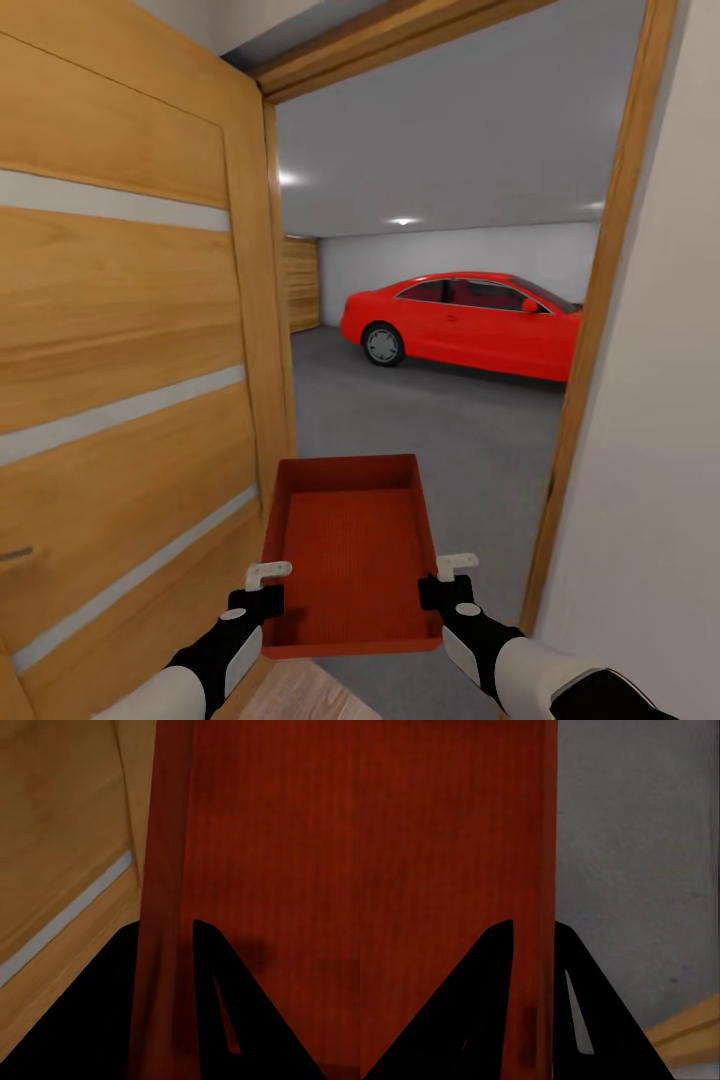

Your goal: Move the two storage containers from the living room to the garage. In the garage, place one container on the floor and stack the other container on top of it (either order is fine).

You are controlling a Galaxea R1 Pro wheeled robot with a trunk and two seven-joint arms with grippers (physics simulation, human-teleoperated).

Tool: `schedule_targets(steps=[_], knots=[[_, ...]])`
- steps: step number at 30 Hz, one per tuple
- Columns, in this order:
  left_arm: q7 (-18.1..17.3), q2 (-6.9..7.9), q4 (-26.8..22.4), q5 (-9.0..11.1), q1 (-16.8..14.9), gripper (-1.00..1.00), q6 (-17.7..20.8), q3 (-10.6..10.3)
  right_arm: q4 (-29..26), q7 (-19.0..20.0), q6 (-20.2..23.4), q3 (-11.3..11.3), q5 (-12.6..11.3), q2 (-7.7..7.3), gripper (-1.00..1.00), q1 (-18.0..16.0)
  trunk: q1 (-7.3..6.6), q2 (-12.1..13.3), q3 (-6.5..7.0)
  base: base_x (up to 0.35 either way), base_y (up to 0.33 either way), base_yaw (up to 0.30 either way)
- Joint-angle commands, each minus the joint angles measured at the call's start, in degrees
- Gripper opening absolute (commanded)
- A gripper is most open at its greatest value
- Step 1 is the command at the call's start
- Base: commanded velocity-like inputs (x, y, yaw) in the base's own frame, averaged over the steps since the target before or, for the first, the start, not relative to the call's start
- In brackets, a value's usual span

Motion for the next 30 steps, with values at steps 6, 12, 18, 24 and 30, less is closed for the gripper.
schedule_targets(steps=[6, 12, 18, 24, 30], knots=[[1.19, 0.62, 0.20, 0.65, 0.01, -1.00, -0.18, 0.30, -0.10, -0.24, -2.60, -1.85, -0.02, 0.02, -1.00, -0.11, 0.04, -0.08, 0.06, 0.246, 0.275, -0.275], [1.14, 0.63, 0.19, 0.65, 0.01, -1.00, -0.18, 0.30, -0.10, -0.24, -2.60, -1.85, -0.02, 0.06, -1.00, -0.11, 0.04, -0.08, 0.20, 0.247, 0.275, -0.278], [1.12, 0.62, 0.20, 0.65, 0.01, -1.00, -0.18, 0.28, -0.10, -0.24, -2.60, -1.85, -0.02, 0.03, -1.00, -0.11, 0.04, -0.08, 0.34, 0.246, 0.275, -0.278], [1.16, 0.61, 0.18, 0.59, 0.01, -1.00, -0.18, 0.21, -0.10, -0.24, -2.60, -1.85, -0.02, 0.03, -1.00, -0.11, 0.04, -0.08, 0.47, 0.246, 0.275, -0.279], [1.29, 0.58, 0.17, 0.57, 0.01, -1.00, -0.19, 0.19, -0.10, -0.24, -2.60, -1.85, -0.02, 0.03, -1.00, -0.11, 0.04, -0.08, 0.60, 0.247, 0.275, -0.279]])
